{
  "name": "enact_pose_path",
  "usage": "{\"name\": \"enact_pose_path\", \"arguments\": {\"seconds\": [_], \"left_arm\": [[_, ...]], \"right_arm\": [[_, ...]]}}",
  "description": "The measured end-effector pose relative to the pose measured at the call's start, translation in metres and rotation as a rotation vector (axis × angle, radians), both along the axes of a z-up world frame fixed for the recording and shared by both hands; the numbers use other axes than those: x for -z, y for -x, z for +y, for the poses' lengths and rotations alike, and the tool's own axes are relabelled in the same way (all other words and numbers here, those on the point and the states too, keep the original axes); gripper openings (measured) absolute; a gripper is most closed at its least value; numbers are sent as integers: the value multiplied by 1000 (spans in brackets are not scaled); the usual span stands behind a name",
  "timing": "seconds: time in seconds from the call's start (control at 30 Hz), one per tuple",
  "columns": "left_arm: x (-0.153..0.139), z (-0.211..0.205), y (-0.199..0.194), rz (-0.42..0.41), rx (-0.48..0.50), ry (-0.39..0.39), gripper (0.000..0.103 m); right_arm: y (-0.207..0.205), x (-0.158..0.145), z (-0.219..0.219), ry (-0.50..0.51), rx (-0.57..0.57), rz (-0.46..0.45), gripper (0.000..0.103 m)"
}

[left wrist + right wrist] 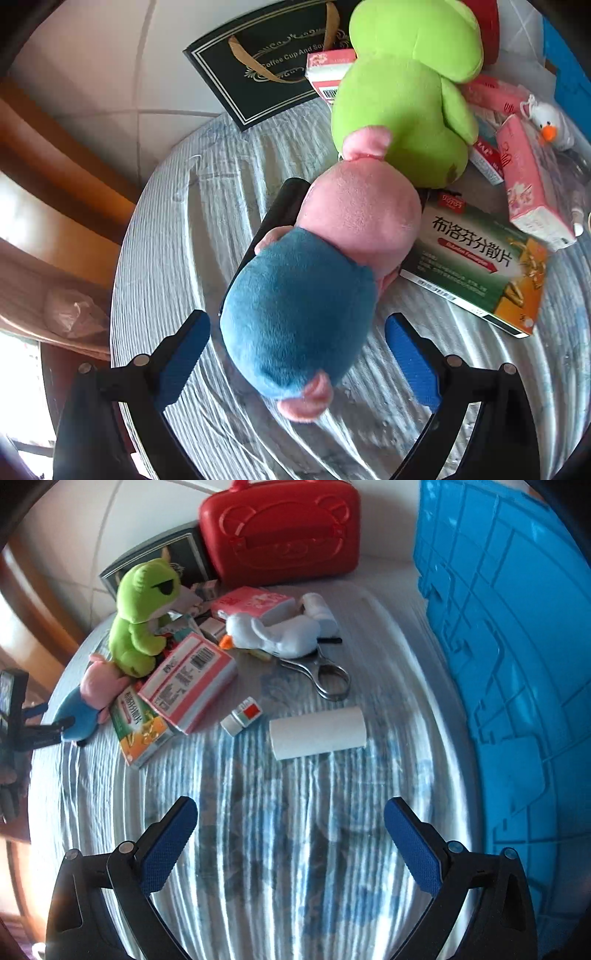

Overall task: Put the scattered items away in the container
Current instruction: 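Move both open tools back over the remaining items on the bed, then grasp the pig plush with the left tool while the right tool grasps the white paper roll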

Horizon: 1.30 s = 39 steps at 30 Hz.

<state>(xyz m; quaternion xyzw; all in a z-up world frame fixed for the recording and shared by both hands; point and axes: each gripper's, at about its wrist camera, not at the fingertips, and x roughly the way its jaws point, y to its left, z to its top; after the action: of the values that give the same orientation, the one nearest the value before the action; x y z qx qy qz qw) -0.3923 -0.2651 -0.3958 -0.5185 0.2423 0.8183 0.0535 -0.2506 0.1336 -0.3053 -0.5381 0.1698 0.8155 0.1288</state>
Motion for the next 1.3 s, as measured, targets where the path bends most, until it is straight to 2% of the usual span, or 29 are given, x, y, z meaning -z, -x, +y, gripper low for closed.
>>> {"name": "enact_pose_path", "arguments": {"seconds": [0.2,0.33,0.43,0.53,0.6,0.67,0.7,0.77,0.83,0.9,1.1,1.3], "left_arm": [[30,5,14,-7,65,80,97],[42,7,16,-3,69,121,97],[50,10,16,-4,82,161,97],[52,10,18,-4,73,156,97],[52,9,18,-6,68,148,97],[52,9,18,-10,64,141,97],[52,9,18,-11,62,139,97],[48,7,18,-14,40,123,89],[42,5,17,-14,16,92,78],[35,2,12,-8,5,55,73],[14,-15,-4,-6,-83,-117,70],[-14,-27,-27,26,-175,-221,69]], "right_arm": [[30,50,33,114,280,-18,102],[47,84,53,219,471,-45,100],[53,103,64,271,595,-68,91],[63,113,69,295,650,-73,84],[72,117,69,291,645,-91,71],[81,115,65,240,619,-117,62],[85,115,64,223,600,-127,59],[93,113,58,183,530,-150,55],[97,110,50,128,460,-170,53],[96,104,42,85,403,-169,51],[76,89,23,15,263,-149,48],[49,77,12,-20,190,-132,48]]}}
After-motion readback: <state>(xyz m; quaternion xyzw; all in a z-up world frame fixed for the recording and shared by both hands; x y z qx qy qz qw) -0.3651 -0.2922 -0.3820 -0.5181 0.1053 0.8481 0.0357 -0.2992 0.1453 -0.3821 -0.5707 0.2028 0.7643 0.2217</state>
